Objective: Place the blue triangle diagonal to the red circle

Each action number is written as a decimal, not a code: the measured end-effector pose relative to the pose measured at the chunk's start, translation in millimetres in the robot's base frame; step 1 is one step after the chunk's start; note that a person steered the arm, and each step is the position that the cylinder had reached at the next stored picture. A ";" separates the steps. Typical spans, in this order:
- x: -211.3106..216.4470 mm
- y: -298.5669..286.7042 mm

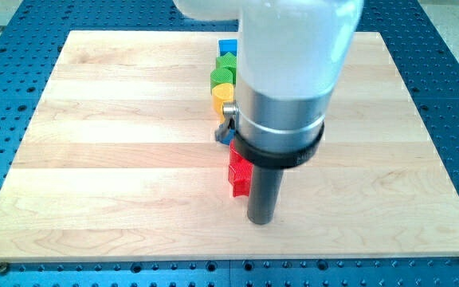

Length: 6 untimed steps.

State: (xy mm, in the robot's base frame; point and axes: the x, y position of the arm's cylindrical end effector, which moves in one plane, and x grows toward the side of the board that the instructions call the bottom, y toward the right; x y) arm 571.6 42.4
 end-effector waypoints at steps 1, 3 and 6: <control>-10.2 64.6; -95.0 29.0; -114.8 -83.7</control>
